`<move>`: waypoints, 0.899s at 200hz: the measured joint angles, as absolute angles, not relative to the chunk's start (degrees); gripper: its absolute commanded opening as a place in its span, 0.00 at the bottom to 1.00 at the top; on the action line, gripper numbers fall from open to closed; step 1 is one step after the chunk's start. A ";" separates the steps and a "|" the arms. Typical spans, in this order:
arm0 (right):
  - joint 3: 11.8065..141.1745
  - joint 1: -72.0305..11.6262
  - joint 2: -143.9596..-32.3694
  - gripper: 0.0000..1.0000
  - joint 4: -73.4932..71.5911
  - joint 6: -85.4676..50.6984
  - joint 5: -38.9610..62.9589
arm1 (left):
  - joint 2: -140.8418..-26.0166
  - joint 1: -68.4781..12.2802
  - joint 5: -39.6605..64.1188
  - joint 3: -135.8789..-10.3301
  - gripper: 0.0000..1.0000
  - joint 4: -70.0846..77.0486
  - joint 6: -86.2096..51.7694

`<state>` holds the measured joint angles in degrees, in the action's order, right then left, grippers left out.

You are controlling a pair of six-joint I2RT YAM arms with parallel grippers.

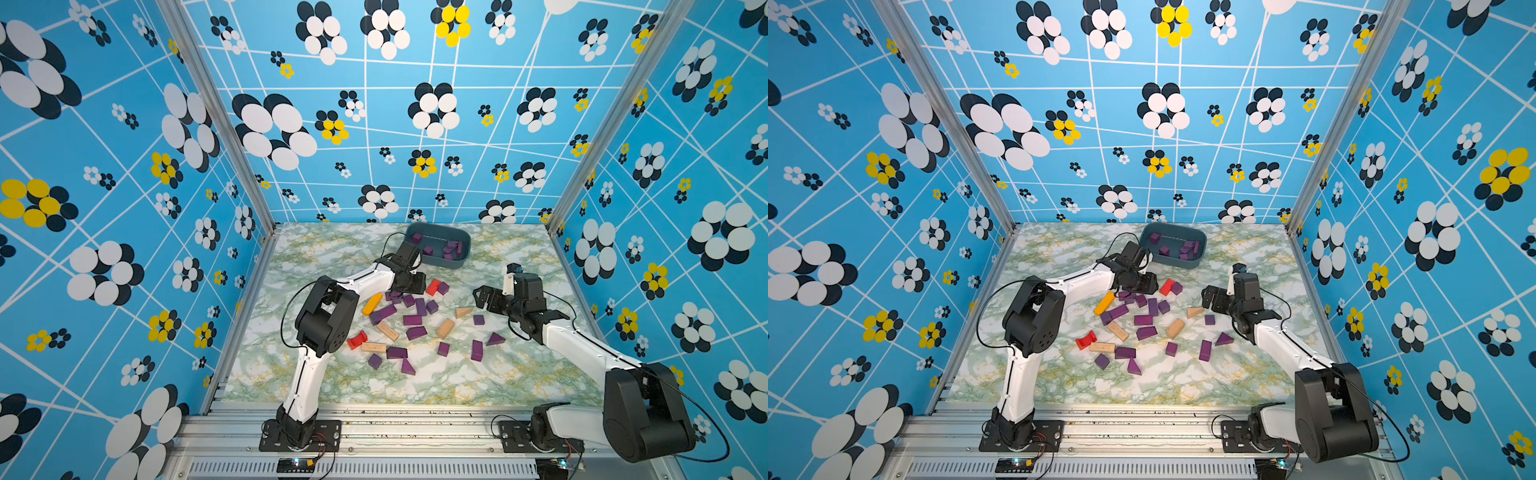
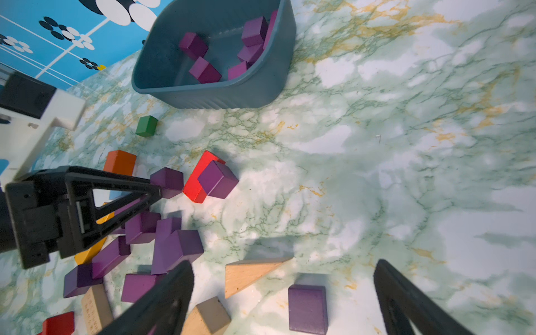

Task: Pick purple bricks into the storage bin
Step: Pick up the building block from the center of the board.

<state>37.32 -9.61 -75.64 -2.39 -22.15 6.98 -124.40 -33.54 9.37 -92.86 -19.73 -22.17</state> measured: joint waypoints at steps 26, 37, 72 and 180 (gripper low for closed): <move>36.99 -9.61 -76.60 0.99 -2.39 -22.98 6.96 | -126.39 -33.54 7.60 -94.96 0.54 -19.73 -23.57; 36.99 -9.61 -76.90 0.99 -2.39 -23.07 6.96 | -127.02 -33.63 6.83 -95.33 0.52 -19.77 -23.97; 36.99 -9.61 -77.60 0.99 -2.39 -23.22 6.94 | -128.18 -34.33 4.84 -95.66 0.37 -20.01 -24.43; 36.99 -9.61 -80.16 0.99 -3.73 -24.58 7.57 | -127.33 -34.59 3.60 -95.74 0.19 -20.14 -22.61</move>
